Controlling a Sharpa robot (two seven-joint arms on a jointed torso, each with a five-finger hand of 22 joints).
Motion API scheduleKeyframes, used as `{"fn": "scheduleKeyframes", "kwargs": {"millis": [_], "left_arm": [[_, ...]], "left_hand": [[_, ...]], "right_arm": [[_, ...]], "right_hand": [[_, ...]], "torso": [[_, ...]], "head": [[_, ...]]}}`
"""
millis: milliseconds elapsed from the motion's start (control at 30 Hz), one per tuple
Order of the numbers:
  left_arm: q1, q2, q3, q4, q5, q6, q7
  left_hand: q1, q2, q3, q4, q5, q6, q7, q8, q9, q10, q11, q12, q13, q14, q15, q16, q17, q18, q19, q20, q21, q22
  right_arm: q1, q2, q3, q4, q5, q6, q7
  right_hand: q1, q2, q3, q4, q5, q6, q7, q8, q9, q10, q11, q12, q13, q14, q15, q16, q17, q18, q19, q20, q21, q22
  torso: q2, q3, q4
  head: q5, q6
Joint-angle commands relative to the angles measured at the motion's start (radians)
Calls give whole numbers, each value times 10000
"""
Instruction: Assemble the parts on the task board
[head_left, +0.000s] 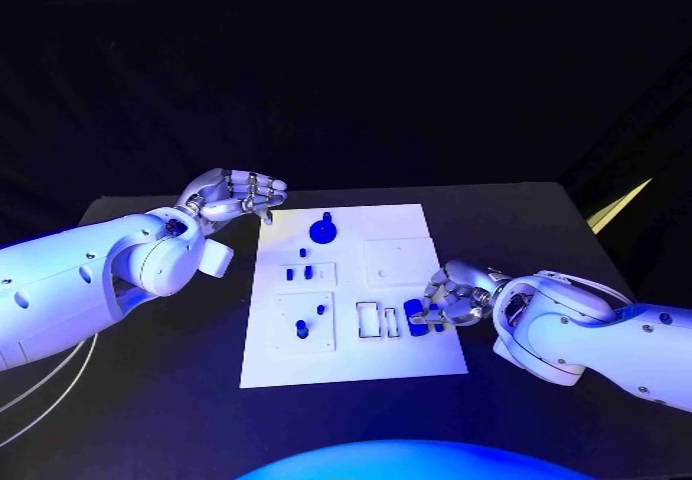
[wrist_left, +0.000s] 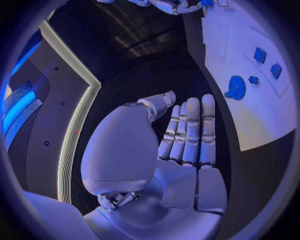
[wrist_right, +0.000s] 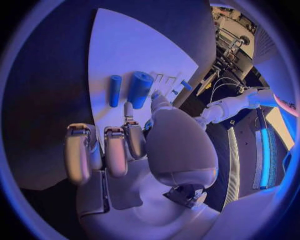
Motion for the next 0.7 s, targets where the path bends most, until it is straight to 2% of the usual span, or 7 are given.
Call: {"fn": "scheduleKeyframes", "kwargs": {"millis": [33, 300, 500, 700], "left_arm": [[-3, 7, 6, 33, 12, 48, -6], [-3, -11, 6, 40, -4, 134, -89], [-3, -4, 6, 53, -19, 168, -139], [-2, -20, 6, 59, -23, 150, -162]], "left_hand": [[-225, 122, -244, 85, 194, -28, 91, 40, -21, -150, 38, 112, -52, -98, -15, -137, -121, 54, 18, -23, -104, -113], [-223, 126, -253, 87, 196, -28, 89, 46, -19, -158, 36, 124, -53, -97, -16, -148, -136, 56, 16, -21, -128, -128], [-217, 125, -255, 83, 197, -28, 88, 49, -19, -162, 35, 129, -53, -99, -16, -153, -142, 57, 15, -20, -137, -134], [-203, 122, -258, 73, 198, -28, 88, 52, -18, -190, 38, 126, -59, -108, -15, -166, -154, 58, 13, -20, -152, -143]], "right_arm": [[-52, 74, -2, -34, -137, 79, -116], [-295, 476, -1, -251, -358, 29, -385], [-385, 732, -1, -495, -478, 55, -560], [-424, 860, 0, -576, -456, -50, -556]], "right_hand": [[-326, 48, -531, 54, 81, 147, -1, 261, 17, 190, -72, 99, 1127, 813, -75, 149, 1755, -255, 825, -185, 213, 2361], [-479, 150, -775, 61, 90, 240, -34, 321, 32, 187, -100, 76, 1132, 811, -97, 145, 1753, -258, 828, -202, 225, 2371], [-507, 239, -855, 52, 97, 319, -63, 377, 53, 201, -123, 86, 1153, 814, -114, 150, 1769, -261, 833, -214, 238, 2379], [-348, 359, -905, 29, 95, 437, -115, 483, 97, 231, -167, 113, 1193, 820, -150, 159, 1796, -269, 844, -242, 273, 2399]], "torso": [[-4, 4, 3], [0, -3, -4], [-9, -23, 23], [-10, -15, -7]], "head": [[11, -8], [43, -21], [57, -32], [79, -43]]}}
